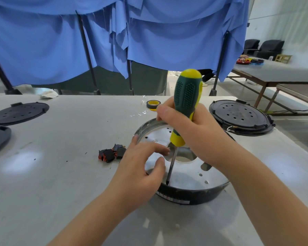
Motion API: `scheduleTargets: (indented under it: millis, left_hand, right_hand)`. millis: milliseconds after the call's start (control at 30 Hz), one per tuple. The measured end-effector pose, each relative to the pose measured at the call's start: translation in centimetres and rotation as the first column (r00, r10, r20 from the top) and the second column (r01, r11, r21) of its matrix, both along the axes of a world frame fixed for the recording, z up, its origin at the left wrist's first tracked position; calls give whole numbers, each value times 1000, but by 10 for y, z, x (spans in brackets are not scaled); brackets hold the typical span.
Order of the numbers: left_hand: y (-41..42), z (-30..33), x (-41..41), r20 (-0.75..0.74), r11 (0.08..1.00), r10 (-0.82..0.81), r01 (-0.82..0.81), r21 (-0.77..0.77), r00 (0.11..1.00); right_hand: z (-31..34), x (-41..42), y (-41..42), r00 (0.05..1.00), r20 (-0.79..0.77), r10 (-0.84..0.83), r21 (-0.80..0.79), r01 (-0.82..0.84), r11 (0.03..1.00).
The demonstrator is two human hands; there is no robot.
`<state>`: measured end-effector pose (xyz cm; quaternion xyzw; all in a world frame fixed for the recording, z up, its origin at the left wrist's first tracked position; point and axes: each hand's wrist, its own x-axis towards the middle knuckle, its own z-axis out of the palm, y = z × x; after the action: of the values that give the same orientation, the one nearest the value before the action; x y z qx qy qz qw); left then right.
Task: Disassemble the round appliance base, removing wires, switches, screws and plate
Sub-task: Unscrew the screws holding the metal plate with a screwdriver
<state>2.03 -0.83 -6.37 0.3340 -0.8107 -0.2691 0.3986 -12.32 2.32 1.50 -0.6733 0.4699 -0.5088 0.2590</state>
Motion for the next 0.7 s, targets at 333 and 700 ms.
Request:
scheduleTargets:
  millis: [333, 700]
  left_hand:
    - [8, 2, -6, -113, 990, -140, 137, -39, 984]
    - [2, 5, -2, -153, 978, -184, 196, 67, 971]
  right_hand:
    - [1, -3, -5, 986, -78, -148, -48, 145, 988]
    - [9, -12, 0, 979, 9, -204, -54, 204, 978]
